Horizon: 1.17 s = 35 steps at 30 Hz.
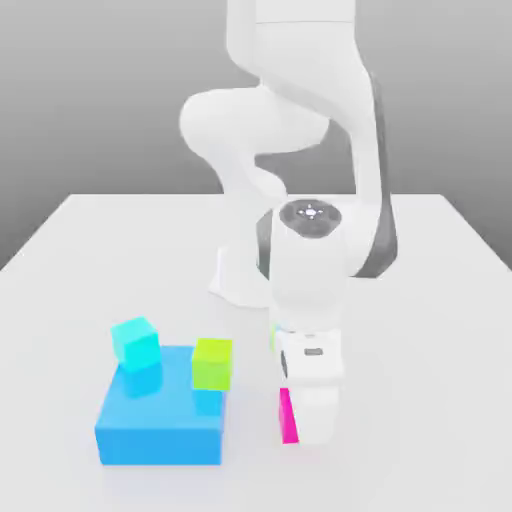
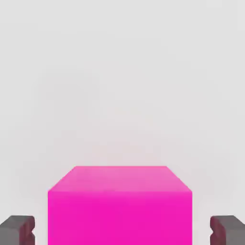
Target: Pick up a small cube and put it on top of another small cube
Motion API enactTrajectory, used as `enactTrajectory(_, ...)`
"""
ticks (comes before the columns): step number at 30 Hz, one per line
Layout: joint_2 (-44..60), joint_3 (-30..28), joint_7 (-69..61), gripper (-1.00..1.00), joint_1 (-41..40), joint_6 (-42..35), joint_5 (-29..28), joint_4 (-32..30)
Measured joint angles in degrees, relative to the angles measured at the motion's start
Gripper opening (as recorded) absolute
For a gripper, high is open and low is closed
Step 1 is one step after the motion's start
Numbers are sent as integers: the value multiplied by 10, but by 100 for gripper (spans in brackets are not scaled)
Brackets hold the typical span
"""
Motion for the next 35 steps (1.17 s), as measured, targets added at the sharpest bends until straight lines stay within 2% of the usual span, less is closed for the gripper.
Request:
enactTrajectory(3, 7, 4, -2, -100, -4, 5, 2, 1)
enactTrajectory(6, -30, -12, 12, -100, 8, -26, -15, -6)
enactTrajectory(11, -131, -40, 63, -100, 14, -107, -81, -24)
enactTrajectory(14, -189, -48, 139, -100, -21, -159, -136, -29)
enactTrajectory(17, -247, -51, 207, -100, -54, -210, -165, -33)
enactTrajectory(26, -397, -67, 343, -100, -146, -347, -158, -47)
enactTrajectory(32, -306, -77, 346, -100, -147, -237, -146, -68)
enactTrajectory(33, -295, -78, 345, 100, -147, -223, -146, -70)
enactTrajectory(35, -295, -78, 345, 100, -147, -224, -146, -70)
